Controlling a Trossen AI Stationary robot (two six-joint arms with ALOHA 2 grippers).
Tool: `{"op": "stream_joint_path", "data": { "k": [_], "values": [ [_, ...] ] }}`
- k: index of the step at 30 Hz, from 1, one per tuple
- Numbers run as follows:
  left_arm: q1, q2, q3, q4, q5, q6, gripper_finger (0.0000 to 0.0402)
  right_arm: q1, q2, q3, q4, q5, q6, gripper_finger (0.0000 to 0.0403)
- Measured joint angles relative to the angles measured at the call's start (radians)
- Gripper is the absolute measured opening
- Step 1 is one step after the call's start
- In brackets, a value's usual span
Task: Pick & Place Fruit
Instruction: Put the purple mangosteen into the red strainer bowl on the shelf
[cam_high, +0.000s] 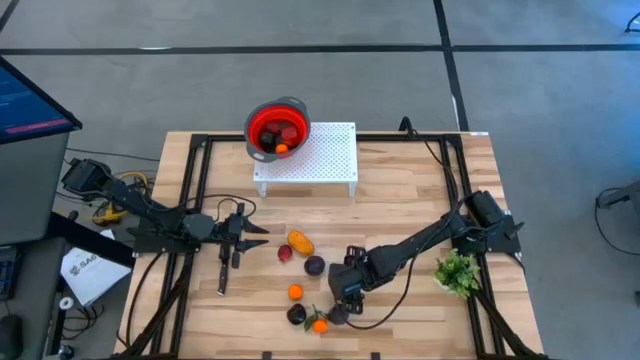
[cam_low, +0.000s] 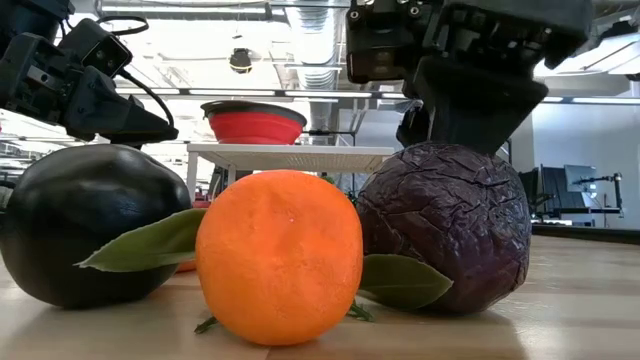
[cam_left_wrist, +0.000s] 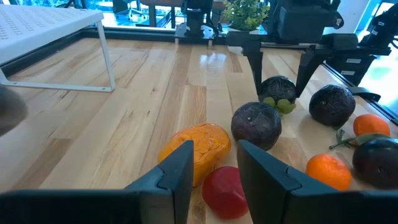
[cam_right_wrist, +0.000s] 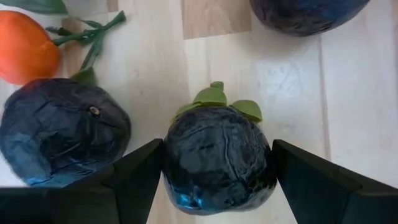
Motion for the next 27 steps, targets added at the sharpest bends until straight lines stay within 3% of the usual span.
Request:
{"op": "stream_joint_path", "data": {
  "k": [10, 15, 17, 20, 23, 27],
  "values": [
    [0.000, 0.000, 0.000, 0.001, 0.000, 0.000, 0.0117, 0.031, -0.005, -0.010, -0.012, 0.099, -0.003, 0.0231],
    [0.000, 0.000, 0.000, 0.020, 0.001, 0.000, 0.0117, 0.063, -0.096, -0.186, 0.162, 0.189, 0.092, 0.0225],
    [0.000, 0.000, 0.000, 0.047, 0.013, 0.006, 0.0117, 0.070, -0.146, -0.304, 0.349, 0.226, 0.120, 0.0229],
    [0.000, 0.000, 0.000, 0.141, 0.090, 0.071, 0.0117, 0.061, -0.221, -0.494, 0.774, 0.282, 0.094, 0.0230],
    [0.000, 0.001, 0.004, 0.263, 0.182, 0.146, 0.0117, 0.026, -0.248, -0.653, 1.265, 0.281, -0.007, 0.0230],
    [-0.002, 0.025, 0.075, 0.301, 0.270, 0.288, 0.0124, -0.033, -0.194, -0.740, 1.767, 0.217, -0.189, 0.0230]
  ]
}}
